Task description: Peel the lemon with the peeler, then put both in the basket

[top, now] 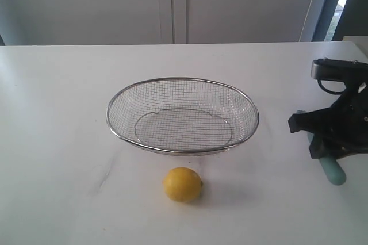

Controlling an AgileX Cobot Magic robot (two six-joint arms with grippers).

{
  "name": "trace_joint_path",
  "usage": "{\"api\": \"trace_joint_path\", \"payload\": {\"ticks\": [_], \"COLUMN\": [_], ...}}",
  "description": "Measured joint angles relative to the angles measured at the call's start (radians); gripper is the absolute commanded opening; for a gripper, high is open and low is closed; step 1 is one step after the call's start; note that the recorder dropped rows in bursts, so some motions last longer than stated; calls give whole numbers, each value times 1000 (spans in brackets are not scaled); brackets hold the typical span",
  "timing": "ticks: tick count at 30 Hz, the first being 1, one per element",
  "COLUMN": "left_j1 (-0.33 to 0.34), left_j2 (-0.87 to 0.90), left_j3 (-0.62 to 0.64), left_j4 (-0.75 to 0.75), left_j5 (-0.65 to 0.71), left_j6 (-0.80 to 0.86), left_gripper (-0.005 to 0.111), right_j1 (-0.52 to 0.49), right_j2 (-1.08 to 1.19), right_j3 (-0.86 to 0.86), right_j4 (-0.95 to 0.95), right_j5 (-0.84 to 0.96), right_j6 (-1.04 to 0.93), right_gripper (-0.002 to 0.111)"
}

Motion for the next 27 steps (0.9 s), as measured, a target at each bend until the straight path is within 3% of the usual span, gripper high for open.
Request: {"api": "trace_joint_path", "payload": {"ticks": [7, 27], "left_j1": [0, 0], "left_j2": [0, 0], "left_j3": [0, 0], "left_j4": [0, -7], "left_j5": [0, -9], "left_j6": [0, 0], "left_gripper": [0, 0], "right_j1": [0, 0], "right_j2": [-101, -198], "right_j3": [105, 168], "right_j4": [4, 11], "right_j5": [-30, -56], "right_j6": [-2, -2], "right_gripper": [0, 0]}}
